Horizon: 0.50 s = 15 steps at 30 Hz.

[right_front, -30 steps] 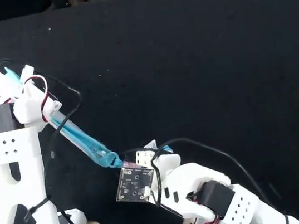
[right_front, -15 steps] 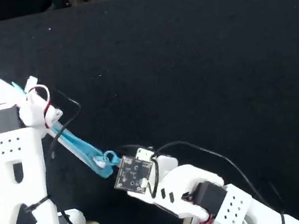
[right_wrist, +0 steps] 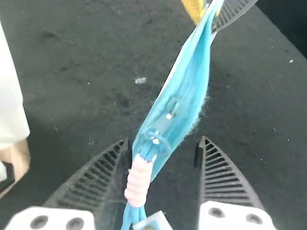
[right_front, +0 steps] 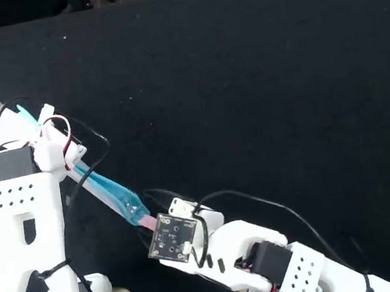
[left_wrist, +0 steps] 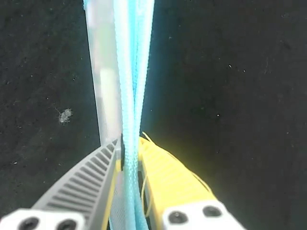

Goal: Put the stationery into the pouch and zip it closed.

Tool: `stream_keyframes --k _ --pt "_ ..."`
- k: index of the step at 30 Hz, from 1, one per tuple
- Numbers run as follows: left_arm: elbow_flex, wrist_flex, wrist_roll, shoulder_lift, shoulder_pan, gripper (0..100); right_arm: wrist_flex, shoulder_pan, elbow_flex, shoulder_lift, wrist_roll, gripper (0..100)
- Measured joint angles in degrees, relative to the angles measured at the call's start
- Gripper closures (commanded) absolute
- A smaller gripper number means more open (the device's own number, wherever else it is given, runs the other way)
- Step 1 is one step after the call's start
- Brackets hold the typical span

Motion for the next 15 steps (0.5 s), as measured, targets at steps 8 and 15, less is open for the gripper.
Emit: stream_keyframes --k 8,15 --pt "0.0 0.0 0.0 0.0 0.0 97 -4.6 0.0 5.0 0.0 -3.0 80.5" --pt "0.0 -0.4 0.0 0.0 0.0 97 -6.3 0.0 7.7 0.0 -3.9 80.8"
